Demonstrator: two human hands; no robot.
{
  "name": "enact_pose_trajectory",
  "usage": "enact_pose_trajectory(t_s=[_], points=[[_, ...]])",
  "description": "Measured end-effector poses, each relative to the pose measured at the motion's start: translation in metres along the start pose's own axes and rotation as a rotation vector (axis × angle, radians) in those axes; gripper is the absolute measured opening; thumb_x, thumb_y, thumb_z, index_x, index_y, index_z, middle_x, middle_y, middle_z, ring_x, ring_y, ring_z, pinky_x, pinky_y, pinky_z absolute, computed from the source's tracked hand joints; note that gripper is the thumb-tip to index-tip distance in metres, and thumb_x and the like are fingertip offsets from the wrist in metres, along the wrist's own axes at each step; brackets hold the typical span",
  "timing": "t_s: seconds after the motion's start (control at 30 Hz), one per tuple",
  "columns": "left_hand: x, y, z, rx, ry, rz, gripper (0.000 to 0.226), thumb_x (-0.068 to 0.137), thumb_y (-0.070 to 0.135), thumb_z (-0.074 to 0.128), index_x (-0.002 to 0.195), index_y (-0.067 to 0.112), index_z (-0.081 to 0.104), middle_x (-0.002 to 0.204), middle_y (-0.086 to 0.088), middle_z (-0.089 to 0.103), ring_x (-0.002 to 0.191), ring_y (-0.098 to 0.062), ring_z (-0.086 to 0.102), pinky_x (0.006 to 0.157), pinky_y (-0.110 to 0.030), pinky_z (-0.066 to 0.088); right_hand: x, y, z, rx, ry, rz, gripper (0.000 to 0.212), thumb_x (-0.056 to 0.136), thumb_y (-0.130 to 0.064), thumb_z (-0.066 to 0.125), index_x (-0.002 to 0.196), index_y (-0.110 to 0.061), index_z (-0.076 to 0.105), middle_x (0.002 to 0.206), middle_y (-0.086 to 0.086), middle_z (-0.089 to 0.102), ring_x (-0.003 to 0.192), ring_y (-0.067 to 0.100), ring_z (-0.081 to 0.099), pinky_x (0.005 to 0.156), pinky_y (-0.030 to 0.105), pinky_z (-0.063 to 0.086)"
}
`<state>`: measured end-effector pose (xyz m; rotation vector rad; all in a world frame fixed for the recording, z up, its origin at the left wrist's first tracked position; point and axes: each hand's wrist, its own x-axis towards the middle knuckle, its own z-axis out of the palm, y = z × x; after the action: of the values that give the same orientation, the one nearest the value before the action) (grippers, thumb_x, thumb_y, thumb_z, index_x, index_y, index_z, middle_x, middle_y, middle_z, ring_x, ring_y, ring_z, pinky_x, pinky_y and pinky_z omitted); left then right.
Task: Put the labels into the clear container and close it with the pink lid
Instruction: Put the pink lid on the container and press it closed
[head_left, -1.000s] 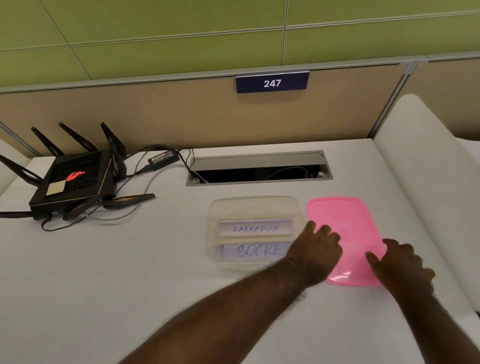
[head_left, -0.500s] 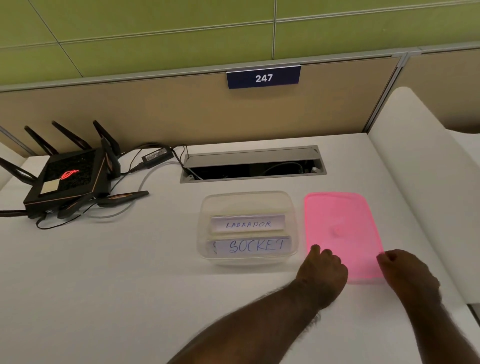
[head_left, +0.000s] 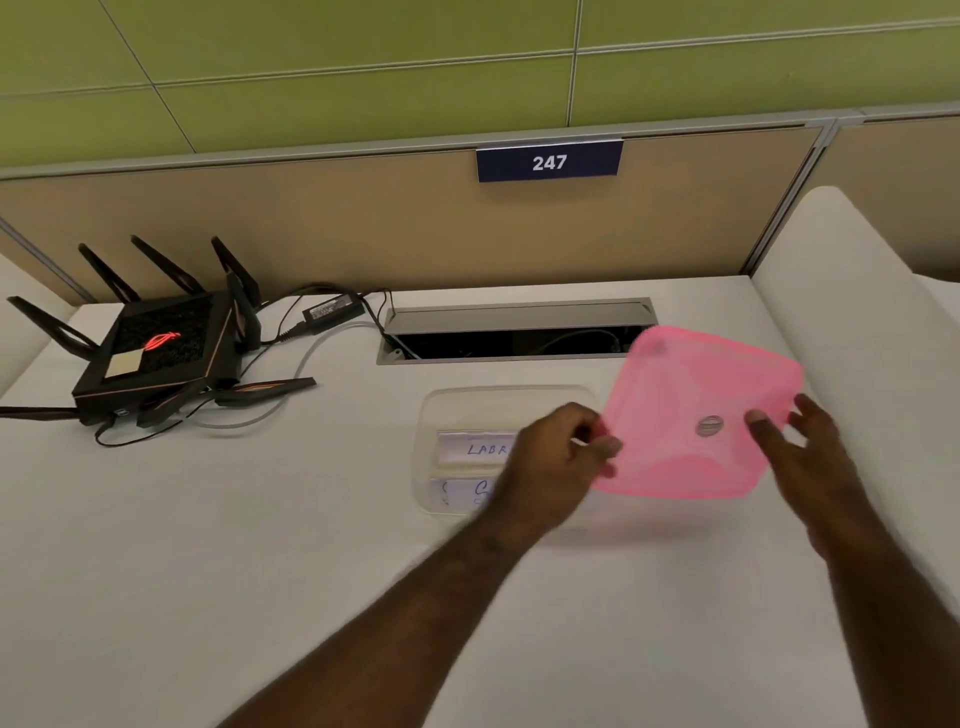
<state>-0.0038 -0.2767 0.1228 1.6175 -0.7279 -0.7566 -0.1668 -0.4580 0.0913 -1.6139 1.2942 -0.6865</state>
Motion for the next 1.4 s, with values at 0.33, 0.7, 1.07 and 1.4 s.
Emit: enact_pose_trajectory(t_s=[0.33,0.7,1.07,1.4], points=[[-0.04,-0.076,-0.12,0.282,0.405,-0.305,0.003,0.085,0.026,0.067,0.086,0.022,0.067,0.082,0.002,0.071,0.07,-0.022,0.069,0.075,-0.044,0.058,-0.013,-0.007,0.105,-0.306,-0.261,-0.094,0.066,0.076,-0.04,0.076,0.131,-0.013,0.053,0.112,0.01,0.062,0.087,0.021,0.059,0.077,0.029,0.043],[-0.027,-0.093,-0.134,0.562,0.512,-0.281,0.029,0.091,0.027,0.061,0.117,0.015,0.064,0.093,0.002,0.066,0.089,-0.014,0.056,0.082,-0.024,0.039,-0.024,-0.02,0.143,-0.515,-0.252,-0.03,0.073,0.081,-0.058,0.061,0.139,-0.018,0.044,0.13,0.017,0.048,0.118,0.038,0.051,0.096,0.049,0.046],[-0.008,-0.099,-0.13,0.657,0.409,-0.123,0.042,0.098,0.016,0.044,0.14,0.022,0.048,0.126,-0.005,0.053,0.114,-0.02,0.055,0.095,-0.027,0.042,-0.016,-0.024,0.145,-0.424,-0.306,0.033,0.062,0.089,-0.057,0.049,0.14,-0.024,0.044,0.136,0.014,0.055,0.116,0.036,0.056,0.096,0.051,0.048],[0.004,-0.096,-0.111,0.885,0.242,-0.191,0.067,0.098,0.045,0.036,0.153,0.018,0.009,0.163,0.002,-0.002,0.134,-0.036,0.038,0.099,-0.048,0.043,-0.007,-0.027,0.143,-0.301,-0.336,0.11,0.058,0.088,-0.05,0.058,0.136,-0.02,0.049,0.139,0.01,0.053,0.115,0.032,0.057,0.094,0.05,0.05]])
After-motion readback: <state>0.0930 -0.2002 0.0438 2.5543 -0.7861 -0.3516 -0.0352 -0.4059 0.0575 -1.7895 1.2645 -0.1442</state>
